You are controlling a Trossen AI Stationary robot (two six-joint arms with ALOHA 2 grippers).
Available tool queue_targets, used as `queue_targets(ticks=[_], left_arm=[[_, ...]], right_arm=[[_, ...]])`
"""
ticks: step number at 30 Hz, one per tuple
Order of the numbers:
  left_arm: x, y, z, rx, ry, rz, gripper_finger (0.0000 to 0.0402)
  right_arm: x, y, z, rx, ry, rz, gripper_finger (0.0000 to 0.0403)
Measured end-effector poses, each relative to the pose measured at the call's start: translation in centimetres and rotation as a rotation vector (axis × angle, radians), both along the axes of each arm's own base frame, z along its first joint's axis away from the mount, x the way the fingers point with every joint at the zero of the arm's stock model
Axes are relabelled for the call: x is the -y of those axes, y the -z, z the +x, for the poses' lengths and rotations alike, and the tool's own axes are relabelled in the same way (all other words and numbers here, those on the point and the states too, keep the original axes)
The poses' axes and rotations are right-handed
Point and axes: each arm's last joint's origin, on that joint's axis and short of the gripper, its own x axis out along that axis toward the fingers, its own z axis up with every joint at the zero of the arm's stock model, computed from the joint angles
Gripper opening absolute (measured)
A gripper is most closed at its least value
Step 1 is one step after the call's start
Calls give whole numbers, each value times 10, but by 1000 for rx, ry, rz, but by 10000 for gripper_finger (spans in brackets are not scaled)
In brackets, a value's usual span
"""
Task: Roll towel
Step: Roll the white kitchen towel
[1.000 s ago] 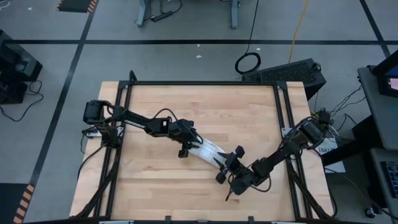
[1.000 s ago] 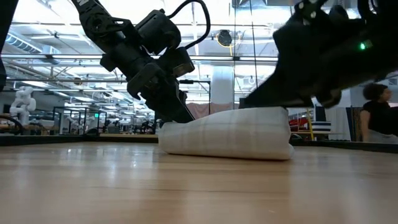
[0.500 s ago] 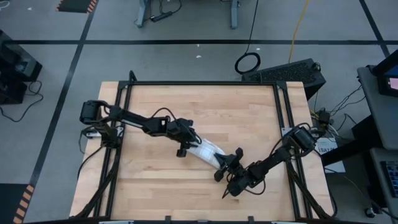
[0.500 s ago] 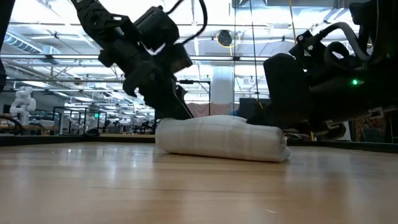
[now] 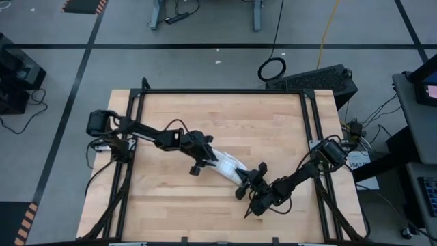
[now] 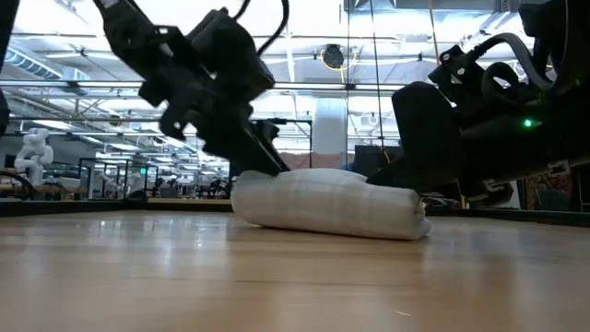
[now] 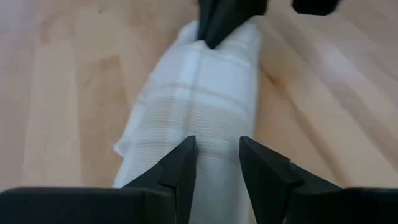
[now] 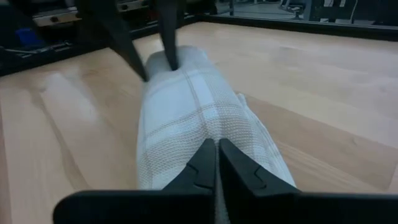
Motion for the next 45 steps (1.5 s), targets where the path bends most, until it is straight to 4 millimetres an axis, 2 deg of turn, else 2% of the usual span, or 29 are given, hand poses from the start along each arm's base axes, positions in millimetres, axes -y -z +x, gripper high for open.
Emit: queue_targets(ticks=[13,23,31,36,40,45], left_arm=[[-36,26,-27,54,-89,-130,129],[-44,15,-23,168,-94,-167,129],[-57,23,-30,78,-181,-138,129],[-58,24,-30,71,-188,-141,129],[-58,23,-30,75,-198,-155,129],[-58,24,-30,70,-196,-157,129]], right_arm=[[0,0,0,-8,-6,-7,4],[0,0,0,-22,-13,-25,4],[0,0,0,-21,-13,-24,4],[0,0,1,-27,-20,-35,4],[-1,-10,1,-21,-25,-50,4],[0,-35,1,-72,-86,-90,4]])
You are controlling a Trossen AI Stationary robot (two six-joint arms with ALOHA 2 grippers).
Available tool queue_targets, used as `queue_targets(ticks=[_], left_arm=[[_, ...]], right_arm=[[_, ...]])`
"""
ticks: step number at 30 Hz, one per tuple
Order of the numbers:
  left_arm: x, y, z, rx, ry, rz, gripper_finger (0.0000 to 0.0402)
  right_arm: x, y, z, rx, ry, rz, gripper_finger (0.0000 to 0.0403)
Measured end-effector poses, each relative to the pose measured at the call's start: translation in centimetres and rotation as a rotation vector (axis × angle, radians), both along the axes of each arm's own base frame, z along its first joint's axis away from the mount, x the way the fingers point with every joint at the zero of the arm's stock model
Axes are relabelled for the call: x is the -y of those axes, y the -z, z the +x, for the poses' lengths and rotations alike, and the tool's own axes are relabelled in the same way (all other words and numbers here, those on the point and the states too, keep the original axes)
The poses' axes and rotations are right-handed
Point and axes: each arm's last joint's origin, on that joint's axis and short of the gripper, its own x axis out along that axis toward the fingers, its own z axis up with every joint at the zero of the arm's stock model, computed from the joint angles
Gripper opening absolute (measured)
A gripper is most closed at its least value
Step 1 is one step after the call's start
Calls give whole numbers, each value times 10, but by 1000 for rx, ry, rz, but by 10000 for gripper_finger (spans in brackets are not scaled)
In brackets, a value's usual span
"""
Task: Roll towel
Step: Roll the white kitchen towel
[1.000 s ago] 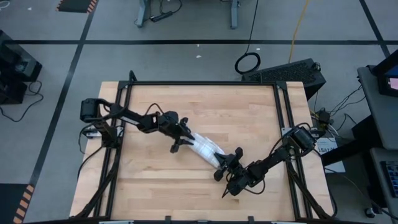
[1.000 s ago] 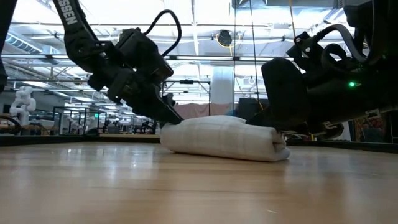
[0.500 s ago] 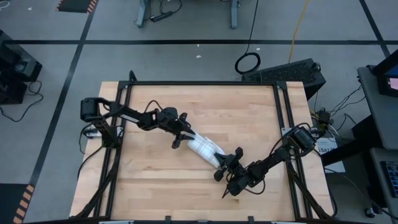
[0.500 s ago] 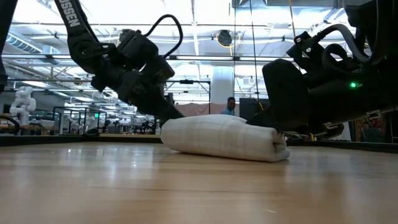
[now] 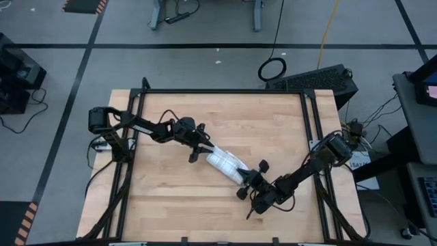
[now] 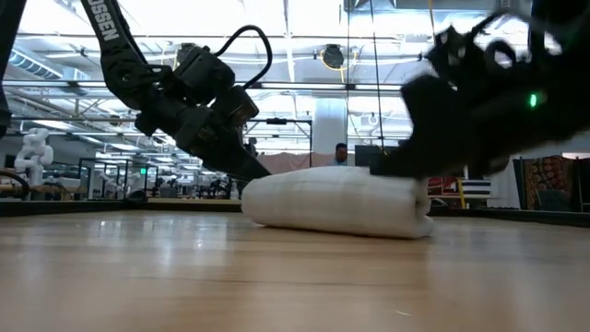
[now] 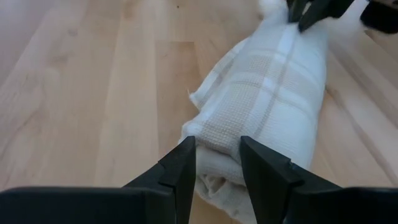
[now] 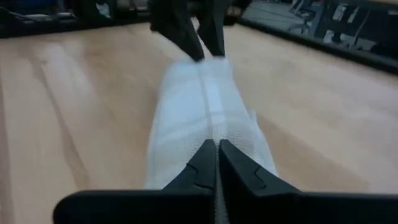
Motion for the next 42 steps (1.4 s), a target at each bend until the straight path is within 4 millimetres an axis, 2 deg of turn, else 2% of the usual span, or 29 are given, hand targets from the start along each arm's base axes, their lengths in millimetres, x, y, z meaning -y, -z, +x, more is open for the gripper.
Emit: queue_targets(ticks=[4,9,12,16,23,27,31,36,42], left_arm=[[0,-3,0,13,4,12,129],[0,-18,-2,68,10,35,129],[1,-27,-2,110,11,45,129],[6,-32,1,152,12,17,129],[26,-30,12,195,69,20,129],[31,-25,17,176,-19,72,129],[33,-25,20,200,-68,104,129],[36,-28,22,233,-61,104,129],[36,-34,21,247,-62,98,129]], right_arm=[[3,-27,-4,-6,-12,-33,4],[10,-63,-14,4,-15,-27,4],[15,-76,-19,-20,-49,24,4],[18,-70,-23,-68,-47,104,4],[14,-30,-20,-148,-11,215,4],[12,-9,-18,-178,8,242,4],[10,0,-18,-186,19,262,4],[6,-4,-21,-200,-14,243,28],[9,-41,-35,-217,-50,228,114]])
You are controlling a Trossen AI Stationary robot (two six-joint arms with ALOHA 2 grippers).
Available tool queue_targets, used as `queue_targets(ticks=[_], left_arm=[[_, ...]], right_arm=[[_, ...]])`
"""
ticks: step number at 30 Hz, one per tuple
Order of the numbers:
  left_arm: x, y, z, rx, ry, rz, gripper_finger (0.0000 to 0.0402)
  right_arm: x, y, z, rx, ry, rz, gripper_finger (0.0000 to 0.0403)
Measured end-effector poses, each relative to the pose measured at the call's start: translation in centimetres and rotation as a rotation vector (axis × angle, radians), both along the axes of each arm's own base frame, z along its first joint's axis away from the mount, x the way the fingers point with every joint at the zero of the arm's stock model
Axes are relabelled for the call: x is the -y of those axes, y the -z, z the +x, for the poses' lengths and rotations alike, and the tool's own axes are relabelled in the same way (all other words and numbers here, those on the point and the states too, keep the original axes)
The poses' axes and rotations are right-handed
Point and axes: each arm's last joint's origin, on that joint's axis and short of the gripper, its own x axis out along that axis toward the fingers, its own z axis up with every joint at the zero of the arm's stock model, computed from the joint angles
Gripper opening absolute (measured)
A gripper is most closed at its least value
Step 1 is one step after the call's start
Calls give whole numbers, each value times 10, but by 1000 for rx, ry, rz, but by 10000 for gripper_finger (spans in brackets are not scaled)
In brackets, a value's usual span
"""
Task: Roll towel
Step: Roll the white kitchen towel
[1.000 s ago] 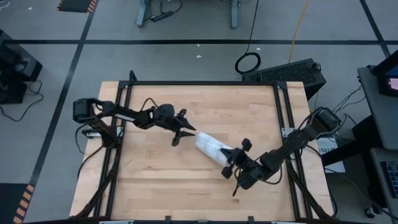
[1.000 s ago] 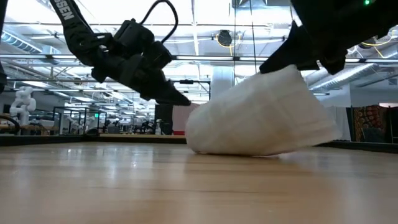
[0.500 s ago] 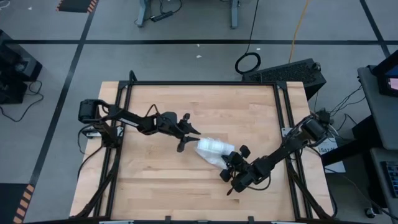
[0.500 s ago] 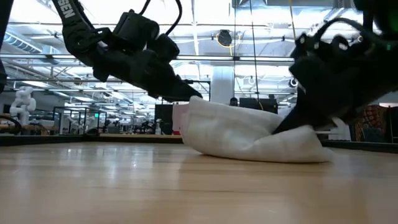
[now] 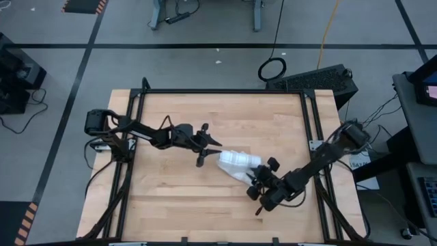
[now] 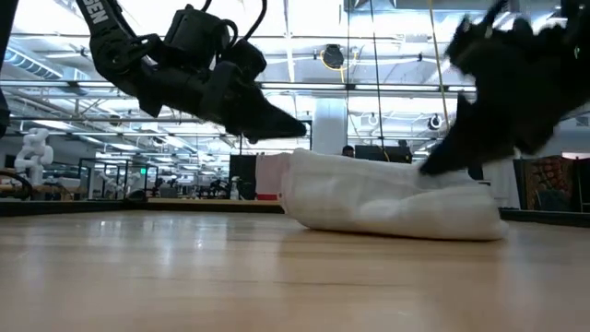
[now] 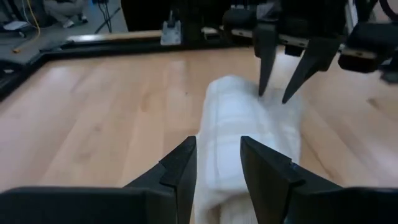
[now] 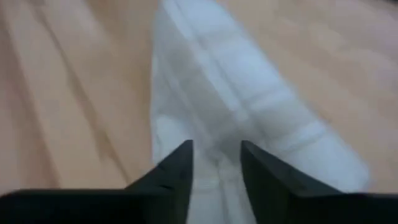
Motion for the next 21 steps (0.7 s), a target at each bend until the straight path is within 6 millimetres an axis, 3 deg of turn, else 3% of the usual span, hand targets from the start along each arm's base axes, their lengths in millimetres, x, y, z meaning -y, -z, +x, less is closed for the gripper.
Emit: queue_targets(ticks=[6,11,13,21], left_arm=[[0,-14,-3,43,-21,-86,129],[9,-15,-3,28,-14,-166,129],[13,-12,-3,-10,-8,-182,129],[11,0,-7,-131,-237,-226,129]], right_arm=[[6,-49,-20,12,-105,-49,193],[10,-71,-38,-11,-189,-109,204],[8,-68,-47,-24,-200,-105,197],[8,-15,-79,67,-110,65,152]])
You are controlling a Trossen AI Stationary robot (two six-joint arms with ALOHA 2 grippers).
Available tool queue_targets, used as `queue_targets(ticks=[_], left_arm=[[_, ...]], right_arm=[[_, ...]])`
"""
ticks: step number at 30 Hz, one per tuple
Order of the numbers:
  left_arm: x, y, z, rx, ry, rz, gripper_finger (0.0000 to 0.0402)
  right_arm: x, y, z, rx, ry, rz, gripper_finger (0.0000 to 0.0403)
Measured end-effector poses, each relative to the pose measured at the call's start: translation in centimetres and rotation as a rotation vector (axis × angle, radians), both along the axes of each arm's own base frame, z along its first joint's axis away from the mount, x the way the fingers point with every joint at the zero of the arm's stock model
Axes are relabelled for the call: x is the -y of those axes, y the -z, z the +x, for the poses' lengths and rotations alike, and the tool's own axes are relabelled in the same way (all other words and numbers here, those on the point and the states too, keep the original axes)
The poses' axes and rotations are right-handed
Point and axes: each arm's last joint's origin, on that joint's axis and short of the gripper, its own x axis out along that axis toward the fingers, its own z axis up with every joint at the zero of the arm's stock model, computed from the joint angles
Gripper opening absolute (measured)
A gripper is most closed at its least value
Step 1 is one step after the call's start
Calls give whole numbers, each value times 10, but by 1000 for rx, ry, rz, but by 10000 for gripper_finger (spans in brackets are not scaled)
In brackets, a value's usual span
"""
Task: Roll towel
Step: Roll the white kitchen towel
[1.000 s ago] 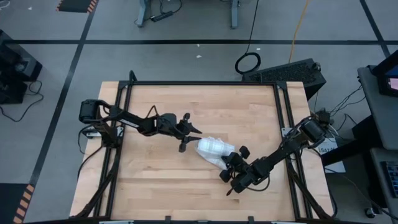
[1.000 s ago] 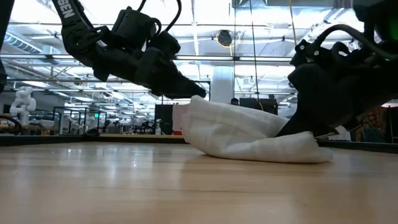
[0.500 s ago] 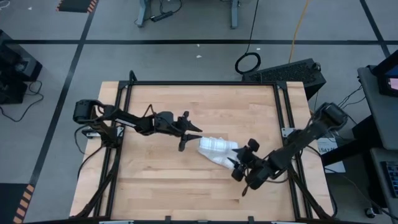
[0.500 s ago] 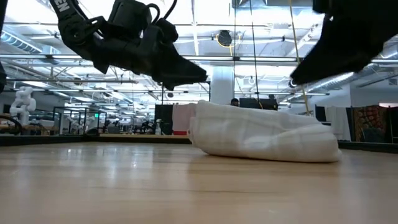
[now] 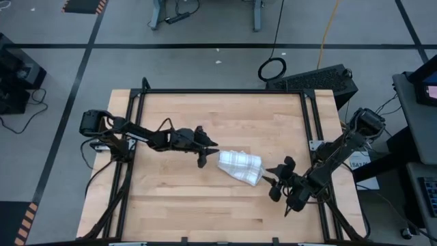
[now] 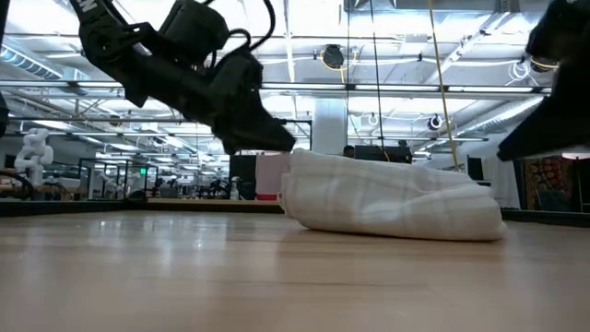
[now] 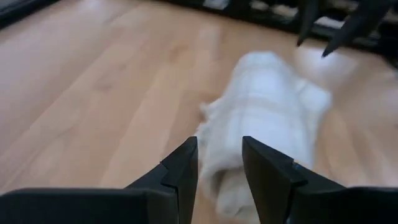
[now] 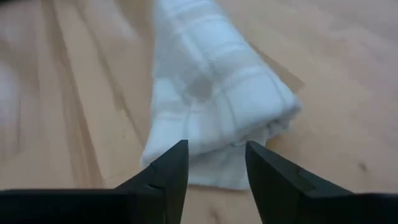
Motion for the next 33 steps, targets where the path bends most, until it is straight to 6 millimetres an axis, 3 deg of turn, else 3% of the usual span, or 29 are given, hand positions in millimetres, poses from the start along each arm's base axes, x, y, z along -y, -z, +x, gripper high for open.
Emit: queue_targets(ticks=[6,13,19,27,33], left_arm=[[-7,9,-5,-96,-120,-231,129],[28,19,-16,-92,-48,-355,130],[57,21,-21,-67,-107,-327,131],[58,20,-15,27,-141,-307,131],[65,26,-23,-5,-120,-297,131]], right_arm=[[11,19,-8,85,111,126,133],[15,24,-11,121,113,78,143],[22,30,-14,179,174,75,130],[28,38,-14,316,249,212,118],[26,40,-15,282,204,200,148]])
